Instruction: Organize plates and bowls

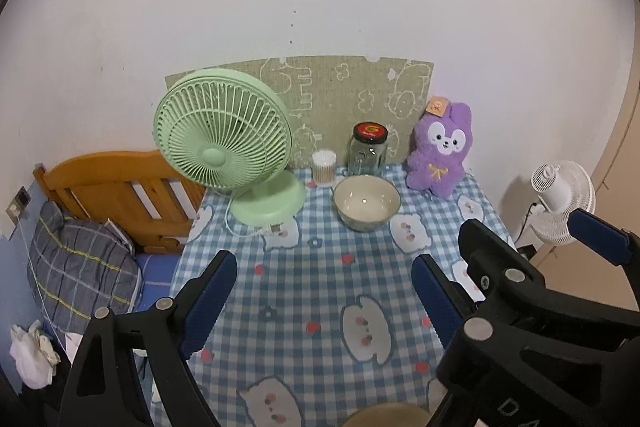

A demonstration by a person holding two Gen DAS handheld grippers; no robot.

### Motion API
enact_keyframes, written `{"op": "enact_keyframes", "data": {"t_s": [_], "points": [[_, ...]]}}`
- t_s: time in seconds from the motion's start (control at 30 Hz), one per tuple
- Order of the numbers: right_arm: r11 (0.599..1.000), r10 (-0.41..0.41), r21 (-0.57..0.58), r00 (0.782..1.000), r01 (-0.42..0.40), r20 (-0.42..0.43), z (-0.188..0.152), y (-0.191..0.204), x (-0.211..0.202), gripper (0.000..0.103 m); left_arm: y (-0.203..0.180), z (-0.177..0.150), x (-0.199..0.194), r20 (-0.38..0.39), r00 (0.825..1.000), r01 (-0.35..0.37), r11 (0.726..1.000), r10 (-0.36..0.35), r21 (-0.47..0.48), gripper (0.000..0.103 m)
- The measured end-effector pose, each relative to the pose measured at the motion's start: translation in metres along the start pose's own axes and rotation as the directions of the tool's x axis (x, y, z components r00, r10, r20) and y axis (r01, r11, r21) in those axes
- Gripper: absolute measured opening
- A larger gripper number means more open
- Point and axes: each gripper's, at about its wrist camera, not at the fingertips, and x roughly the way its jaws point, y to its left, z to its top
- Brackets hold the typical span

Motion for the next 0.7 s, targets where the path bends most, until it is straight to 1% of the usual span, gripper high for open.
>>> {"op": "enact_keyframes", "data": {"t_s": [0.07, 0.13, 0.2, 0.37, 0.43, 0.57, 0.7], "points": [[1.0, 0.024, -0.014, 1.0, -0.024, -0.004, 0.007, -0.002, 0.007, 0.097, -0.002, 0.005, 0.004, -0.006, 1.0, -0.003, 1.0, 0.003, -0.007, 0.09], [0.999, 0.028, -0.029, 1.0, -0.028, -0.004, 0.015, -0.003, 0.014, 0.098, -0.005, 0.011, 0.01, -0.009, 1.0, -0.021, 1.0, 0.021, -0.023, 0.09], [0.999, 0.028, -0.042, 1.0, -0.029, -0.008, 0.023, -0.006, 0.024, 0.098, -0.007, 0.018, 0.018, -0.012, 1.0, -0.025, 0.999, 0.025, -0.048, 0.09], [0.997, 0.059, -0.058, 0.998, -0.06, -0.026, 0.035, -0.015, 0.05, 0.098, -0.014, 0.029, 0.038, -0.028, 0.999, -0.045, 0.996, 0.043, -0.074, 0.089], [0.996, 0.068, -0.062, 0.997, -0.07, -0.033, 0.038, -0.019, 0.061, 0.098, -0.017, 0.033, 0.049, -0.033, 0.999, -0.043, 0.996, 0.04, -0.079, 0.086], [0.993, 0.096, -0.057, 0.993, -0.1, -0.062, 0.046, -0.028, 0.092, 0.098, -0.025, 0.04, 0.073, -0.056, 0.997, -0.064, 0.995, 0.059, -0.082, 0.083], [0.993, 0.093, -0.062, 0.994, -0.097, -0.059, 0.052, -0.034, 0.113, 0.098, -0.033, 0.047, 0.095, -0.07, 0.995, -0.084, 0.992, 0.077, -0.095, 0.082]]}}
